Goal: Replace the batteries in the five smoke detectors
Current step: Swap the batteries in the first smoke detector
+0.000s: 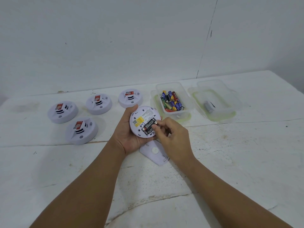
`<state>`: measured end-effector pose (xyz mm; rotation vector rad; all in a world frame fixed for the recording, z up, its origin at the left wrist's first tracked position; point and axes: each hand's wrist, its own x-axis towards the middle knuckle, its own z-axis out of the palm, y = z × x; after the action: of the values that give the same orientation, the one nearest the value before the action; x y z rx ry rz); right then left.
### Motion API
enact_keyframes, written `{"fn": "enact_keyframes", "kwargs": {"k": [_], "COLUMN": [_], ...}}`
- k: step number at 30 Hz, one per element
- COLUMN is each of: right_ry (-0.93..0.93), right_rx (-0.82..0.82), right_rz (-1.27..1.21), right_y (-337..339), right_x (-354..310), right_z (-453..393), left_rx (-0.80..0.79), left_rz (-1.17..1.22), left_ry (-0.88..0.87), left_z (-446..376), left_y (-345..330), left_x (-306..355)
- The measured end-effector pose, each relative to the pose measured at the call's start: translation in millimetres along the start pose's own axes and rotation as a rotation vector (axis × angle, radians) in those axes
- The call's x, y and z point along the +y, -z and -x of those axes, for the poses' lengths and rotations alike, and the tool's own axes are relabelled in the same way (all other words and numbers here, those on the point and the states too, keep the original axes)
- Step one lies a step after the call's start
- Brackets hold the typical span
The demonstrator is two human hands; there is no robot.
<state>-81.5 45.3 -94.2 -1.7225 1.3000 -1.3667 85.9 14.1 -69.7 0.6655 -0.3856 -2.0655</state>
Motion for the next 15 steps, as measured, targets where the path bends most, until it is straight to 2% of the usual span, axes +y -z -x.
{"fn": "enact_keyframes", "kwargs": {"k": [11,13,15], "right_ry": [0.255,0.285,0.238], "right_rx": [0.057,0.022,0.01], "right_rz": [0.367,0.385,0.321], "right_y": [-9,-12,-11], "right_x": [1,0,-1], "right_z": [7,9,8], "left_rx": [0.068,0.075,0.073], "left_rz": [-0.035,-0.046,-0.038], "left_ry": [-0.005,-0.015,-0.03], "left_z": [3,4,4], "left_y": [0,-1,-3], "left_x": [2,2,1]}}
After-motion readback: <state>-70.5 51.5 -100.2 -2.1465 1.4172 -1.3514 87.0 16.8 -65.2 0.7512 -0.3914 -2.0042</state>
